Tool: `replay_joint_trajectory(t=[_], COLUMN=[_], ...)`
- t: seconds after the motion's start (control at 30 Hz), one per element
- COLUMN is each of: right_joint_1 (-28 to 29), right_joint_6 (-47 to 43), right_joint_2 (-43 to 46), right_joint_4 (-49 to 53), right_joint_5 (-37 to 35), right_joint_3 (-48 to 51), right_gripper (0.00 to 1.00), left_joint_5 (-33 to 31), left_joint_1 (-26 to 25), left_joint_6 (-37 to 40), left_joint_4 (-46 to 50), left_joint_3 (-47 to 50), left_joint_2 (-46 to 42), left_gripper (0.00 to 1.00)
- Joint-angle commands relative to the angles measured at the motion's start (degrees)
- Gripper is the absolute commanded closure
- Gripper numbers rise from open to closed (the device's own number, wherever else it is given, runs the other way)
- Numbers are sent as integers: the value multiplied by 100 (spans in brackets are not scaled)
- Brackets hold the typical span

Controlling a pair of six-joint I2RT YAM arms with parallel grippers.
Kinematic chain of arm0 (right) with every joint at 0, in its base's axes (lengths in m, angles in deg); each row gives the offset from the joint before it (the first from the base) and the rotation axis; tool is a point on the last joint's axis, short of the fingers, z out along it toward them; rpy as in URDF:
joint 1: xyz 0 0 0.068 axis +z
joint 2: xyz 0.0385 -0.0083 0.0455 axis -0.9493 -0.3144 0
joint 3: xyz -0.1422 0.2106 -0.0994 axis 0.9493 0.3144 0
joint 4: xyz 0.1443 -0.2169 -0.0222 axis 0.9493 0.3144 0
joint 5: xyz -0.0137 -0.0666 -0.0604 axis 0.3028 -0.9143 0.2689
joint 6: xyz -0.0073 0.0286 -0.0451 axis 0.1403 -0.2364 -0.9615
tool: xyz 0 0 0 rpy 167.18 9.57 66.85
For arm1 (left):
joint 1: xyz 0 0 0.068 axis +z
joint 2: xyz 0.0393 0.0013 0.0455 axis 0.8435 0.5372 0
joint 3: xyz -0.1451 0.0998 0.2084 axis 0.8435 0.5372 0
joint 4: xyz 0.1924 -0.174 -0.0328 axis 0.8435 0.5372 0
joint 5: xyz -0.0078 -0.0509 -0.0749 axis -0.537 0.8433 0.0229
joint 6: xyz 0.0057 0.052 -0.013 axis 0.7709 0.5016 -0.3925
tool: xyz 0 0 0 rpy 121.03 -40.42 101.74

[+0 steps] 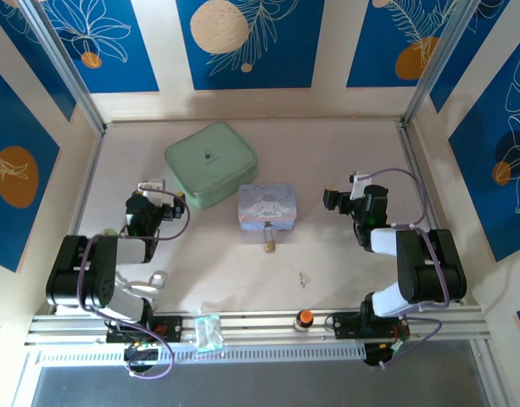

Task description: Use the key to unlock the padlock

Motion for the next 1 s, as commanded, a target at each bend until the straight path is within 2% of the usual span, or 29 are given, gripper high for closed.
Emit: replay_joint_trajectory(t=[0.0, 0.07, 0.13, 0.2, 0.3, 0.37, 0.43, 0.47, 0.63, 0.7, 0.8, 0.9, 0.97], right_joint_1=[63, 63, 63, 63, 10, -71, -273, -328, -365, -187, 305, 996, 1163], right_joint_6=[-106, 45, 348, 450, 979, 1663, 2020, 2107, 2367, 2372, 2055, 1869, 1996], right_joint_2=[490, 731, 1010, 1268, 1652, 1863, 1967, 2003, 2473, 2757, 3031, 3130, 3224], right_joint_4=[920, 1394, 1753, 2084, 2704, 3106, 3437, 3690, 4541, 4774, 5197, 5736, 5753], right_joint_5=[144, 239, 365, 627, 945, 1045, 1716, 1916, 2312, 2088, 2015, 1417, 1430], right_joint_3=[-420, -544, -618, -697, -883, -985, -1141, -1267, -1652, -1683, -1721, -1713, -1503], right_gripper=[1, 1, 1, 1, 1, 1, 1, 1, 1, 1, 1, 1, 1], left_joint_5=[41, -124, -545, -477, 64, 51, 179, 358, 1694, 1857, 1441, 873, 746], left_joint_1=[-26, -28, -27, -26, -27, -18, -9, -9, -123, -270, -809, -1650, -2048], left_joint_6=[39, -204, -1030, -1544, -2389, -3458, -4047, -4178, -4249, -4245, -3967, -3652, -3658], left_joint_4=[548, 1275, 2032, 2429, 1944, 1601, 1056, 1078, 2708, 3250, 4089, 4772, 5055], left_joint_3=[-49, -255, -477, -567, -244, 63, 416, 436, -238, -395, -578, -813, -932], left_joint_2=[-688, -1120, -1521, -1826, -2215, -2392, -2557, -2623, -2824, -2910, -3212, -3384, -3393], left_gripper=[0, 0, 0, 0, 0, 0, 0, 0, 0, 0, 0, 0, 0])
